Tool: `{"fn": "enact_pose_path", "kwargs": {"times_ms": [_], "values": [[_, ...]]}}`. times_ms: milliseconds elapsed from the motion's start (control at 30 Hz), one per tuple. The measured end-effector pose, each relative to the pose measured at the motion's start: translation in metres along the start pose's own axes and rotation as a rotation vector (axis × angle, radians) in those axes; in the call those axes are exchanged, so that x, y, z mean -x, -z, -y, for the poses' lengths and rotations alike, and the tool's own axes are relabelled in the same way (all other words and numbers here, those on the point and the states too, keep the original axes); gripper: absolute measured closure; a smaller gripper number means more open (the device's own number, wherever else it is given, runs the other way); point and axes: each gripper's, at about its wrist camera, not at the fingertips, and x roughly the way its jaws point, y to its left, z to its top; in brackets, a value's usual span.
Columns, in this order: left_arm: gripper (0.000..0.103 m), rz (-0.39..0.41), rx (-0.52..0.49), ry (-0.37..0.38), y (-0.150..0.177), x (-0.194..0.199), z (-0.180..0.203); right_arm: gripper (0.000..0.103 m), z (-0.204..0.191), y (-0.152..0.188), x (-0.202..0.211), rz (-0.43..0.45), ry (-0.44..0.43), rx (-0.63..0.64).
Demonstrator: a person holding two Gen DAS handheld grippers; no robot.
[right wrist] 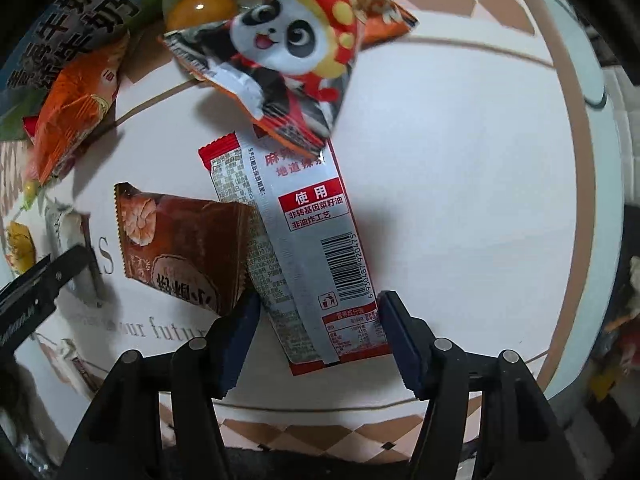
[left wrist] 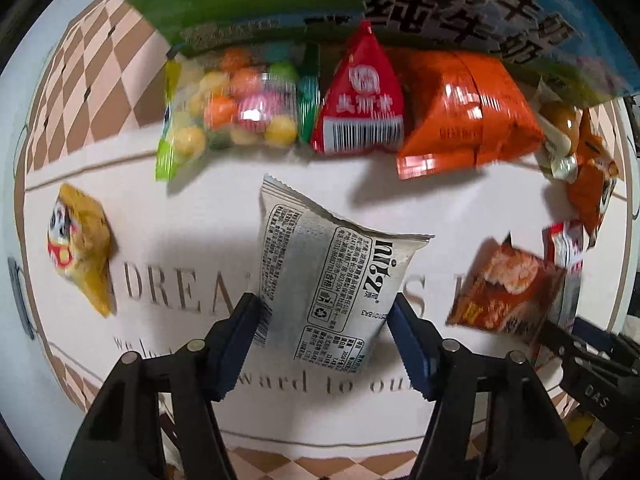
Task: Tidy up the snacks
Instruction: 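Grasp the white packet with left tool while right tool grasps the red-white strip packet, then lift both held packets and carry them over the box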
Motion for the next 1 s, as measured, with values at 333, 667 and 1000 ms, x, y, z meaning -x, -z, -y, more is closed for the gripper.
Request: {"fn": "enact_pose_path", "kwargs": {"times_ms": [333, 667, 1000], "values": [[0.042, -0.084, -0.045, -0.052, 0.057, -0.018, 0.019, 0.039, 0.001, 0.042, -0.008, -0.155, -0.135, -0.044], [0.037, -0.108, -0.091, -0.113, 0.042, -0.041, 0.041, 0.035, -0.021, 0.023, 0.01, -0.09, -0.039, 0.025], [0.045, -0.063, -0.086, -0.124, 0.044, -0.028, 0.045, 0.05, -0.079, 0.038, 0.022, -0.035, 0.06, 0.087]]}}
